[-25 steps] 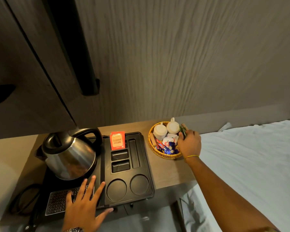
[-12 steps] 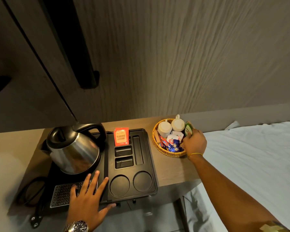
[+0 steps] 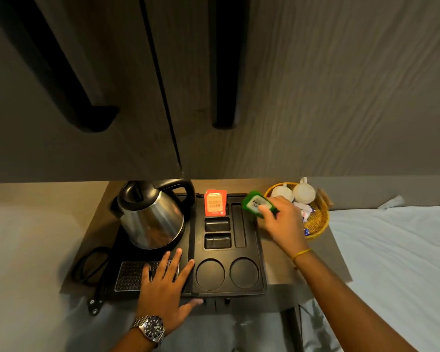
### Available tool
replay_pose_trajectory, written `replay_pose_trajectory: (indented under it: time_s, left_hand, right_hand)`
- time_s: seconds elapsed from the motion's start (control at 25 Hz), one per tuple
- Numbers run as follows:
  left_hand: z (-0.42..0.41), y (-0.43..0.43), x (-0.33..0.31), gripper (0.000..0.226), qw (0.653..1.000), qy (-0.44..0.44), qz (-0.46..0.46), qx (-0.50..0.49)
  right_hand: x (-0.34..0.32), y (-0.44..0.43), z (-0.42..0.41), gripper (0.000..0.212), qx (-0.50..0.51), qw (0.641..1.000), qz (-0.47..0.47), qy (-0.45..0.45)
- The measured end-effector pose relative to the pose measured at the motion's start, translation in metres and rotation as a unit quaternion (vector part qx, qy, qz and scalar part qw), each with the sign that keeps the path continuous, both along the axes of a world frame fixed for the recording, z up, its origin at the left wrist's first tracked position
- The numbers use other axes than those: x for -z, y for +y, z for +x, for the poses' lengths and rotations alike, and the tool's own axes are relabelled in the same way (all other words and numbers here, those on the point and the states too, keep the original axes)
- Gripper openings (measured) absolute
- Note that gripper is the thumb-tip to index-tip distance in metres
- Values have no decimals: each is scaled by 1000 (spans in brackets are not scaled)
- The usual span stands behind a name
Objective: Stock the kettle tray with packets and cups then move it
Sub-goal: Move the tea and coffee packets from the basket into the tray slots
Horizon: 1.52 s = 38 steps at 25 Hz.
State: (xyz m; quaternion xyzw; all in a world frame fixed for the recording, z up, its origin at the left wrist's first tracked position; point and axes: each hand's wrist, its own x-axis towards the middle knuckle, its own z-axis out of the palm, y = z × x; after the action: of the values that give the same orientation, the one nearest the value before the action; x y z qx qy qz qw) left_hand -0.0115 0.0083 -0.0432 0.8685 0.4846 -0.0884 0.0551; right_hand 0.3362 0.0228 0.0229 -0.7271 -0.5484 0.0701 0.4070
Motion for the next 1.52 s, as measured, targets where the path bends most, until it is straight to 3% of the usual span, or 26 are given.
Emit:
replay_pose_trajectory:
  time_s: [0.12, 0.28, 0.36, 0.52, 0.68, 0.88, 1.12, 1.24, 1.36, 1.44, 1.52]
  left_hand:
    - [0, 0, 0, 98, 1000, 0, -6, -2]
    - [-1, 0, 1, 97, 1000, -1, -10, -5]
    - [-1, 0, 1, 98, 1000, 0, -13, -4]
    - [-1, 1, 2, 97, 1000, -1, -11, -4]
    - [-1, 1, 3, 96, 1000, -3, 0, -2]
    - [0, 1, 2, 96, 1000, -1, 17, 3]
    - [-2, -1, 5, 97, 1000, -4, 27, 8]
    - [-2, 0, 7, 98, 1000, -11, 27, 9]
    - [-3, 1, 9, 99, 999, -25, 29, 17]
    - [-3, 1, 9, 99, 999, -30, 29, 18]
    - [-3, 1, 10, 99, 999, -32, 29, 18]
  right_hand:
    - [-4, 39, -36, 28, -123, 973, -180, -81]
    - [5, 69, -65, 33, -150, 929, -288, -179]
    - [16, 75, -74, 35, -150, 932, -300, -138]
    - [32, 72, -86, 39, -143, 939, -309, 49]
    - [32, 73, -85, 42, -163, 933, -311, 77]
    - [20, 81, -76, 48, -162, 946, -276, 56]
    - [24, 85, -76, 45, -205, 915, -313, -149]
    - [20, 76, -75, 51, -163, 936, -263, -170]
    - [12, 55, -51, 40, -80, 977, -128, -149]
    - [11, 34, -19, 34, 23, 991, -48, -118]
    - [13, 12, 24, 38, 151, 983, -56, -85]
